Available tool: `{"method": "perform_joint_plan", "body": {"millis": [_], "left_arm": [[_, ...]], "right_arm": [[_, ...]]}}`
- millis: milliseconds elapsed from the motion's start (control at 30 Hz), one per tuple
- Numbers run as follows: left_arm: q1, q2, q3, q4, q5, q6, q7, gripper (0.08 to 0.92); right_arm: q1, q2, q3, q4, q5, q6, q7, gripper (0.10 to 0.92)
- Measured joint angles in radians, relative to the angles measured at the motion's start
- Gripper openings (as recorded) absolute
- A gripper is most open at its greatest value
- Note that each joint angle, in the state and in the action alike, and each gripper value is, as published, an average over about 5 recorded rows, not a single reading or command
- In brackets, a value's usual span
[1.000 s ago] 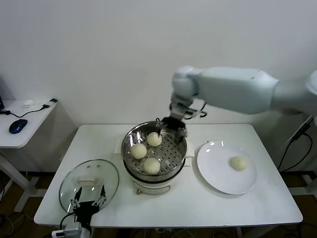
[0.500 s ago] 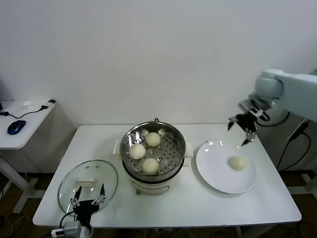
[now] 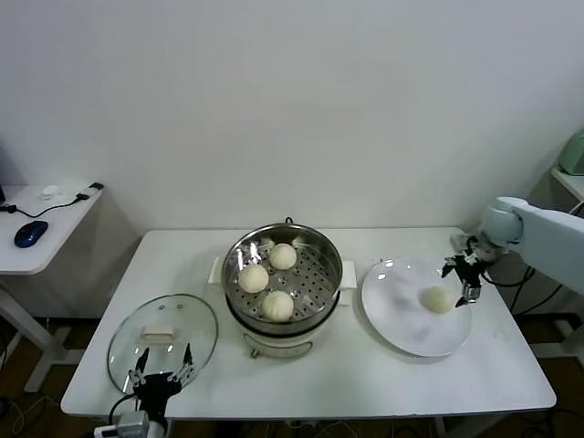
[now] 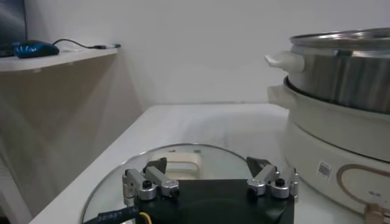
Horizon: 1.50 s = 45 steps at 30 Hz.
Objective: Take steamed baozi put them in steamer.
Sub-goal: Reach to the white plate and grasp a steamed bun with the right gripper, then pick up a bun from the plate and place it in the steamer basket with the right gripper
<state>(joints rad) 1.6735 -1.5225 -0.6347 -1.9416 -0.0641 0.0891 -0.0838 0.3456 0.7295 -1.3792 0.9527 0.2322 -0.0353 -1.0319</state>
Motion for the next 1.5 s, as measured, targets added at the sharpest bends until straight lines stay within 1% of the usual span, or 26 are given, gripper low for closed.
{"method": "perform_joint_plan", "body": {"millis": [200, 433, 533, 700, 800, 933, 1033, 1133, 1333, 1500], "left_arm": [[0.002, 0.0, 0.0, 0.006, 0.001, -0.003, -0.001, 0.823], [0.003, 0.0, 0.004, 0.003, 0.001, -0.003, -0.001, 0.823], [0.005, 0.0, 0.005, 0.001, 0.001, -0.002, -0.001, 0.823], [0.006, 0.0, 0.006, -0.001, 0.001, -0.002, -0.001, 0.823], [0.006, 0.0, 0.008, -0.004, 0.001, -0.002, -0.001, 0.823], [0.01, 0.0, 0.01, -0.01, 0.001, -0.002, -0.001, 0.823], [0.013, 0.002, 0.013, -0.014, 0.001, -0.001, -0.001, 0.823], [0.013, 0.004, 0.015, -0.019, 0.001, 0.0, -0.001, 0.823], [0.007, 0.006, 0.019, -0.031, -0.003, 0.009, -0.001, 0.823], [0.004, 0.006, 0.025, -0.041, -0.004, 0.014, -0.002, 0.823]], "right_arm": [[-0.091, 0.041, 0.086, -0.077, -0.028, -0.009, 0.019, 0.823], [-0.143, 0.066, 0.139, -0.117, -0.059, -0.022, 0.029, 0.823], [-0.154, 0.068, 0.152, -0.123, -0.069, -0.026, 0.03, 0.788], [-0.161, 0.066, 0.168, -0.123, -0.078, -0.034, 0.037, 0.677], [-0.157, 0.061, 0.169, -0.112, -0.076, -0.042, 0.038, 0.657], [-0.117, 0.045, 0.147, -0.075, -0.054, -0.057, 0.035, 0.654], [-0.047, 0.037, 0.095, -0.026, -0.008, -0.07, 0.034, 0.654], [0.066, 0.039, 0.009, 0.04, 0.072, -0.091, 0.031, 0.657], [0.347, 0.08, -0.169, 0.196, 0.294, -0.154, 0.03, 0.662], [0.522, 0.145, -0.255, 0.329, 0.489, -0.223, 0.062, 0.662]]}}
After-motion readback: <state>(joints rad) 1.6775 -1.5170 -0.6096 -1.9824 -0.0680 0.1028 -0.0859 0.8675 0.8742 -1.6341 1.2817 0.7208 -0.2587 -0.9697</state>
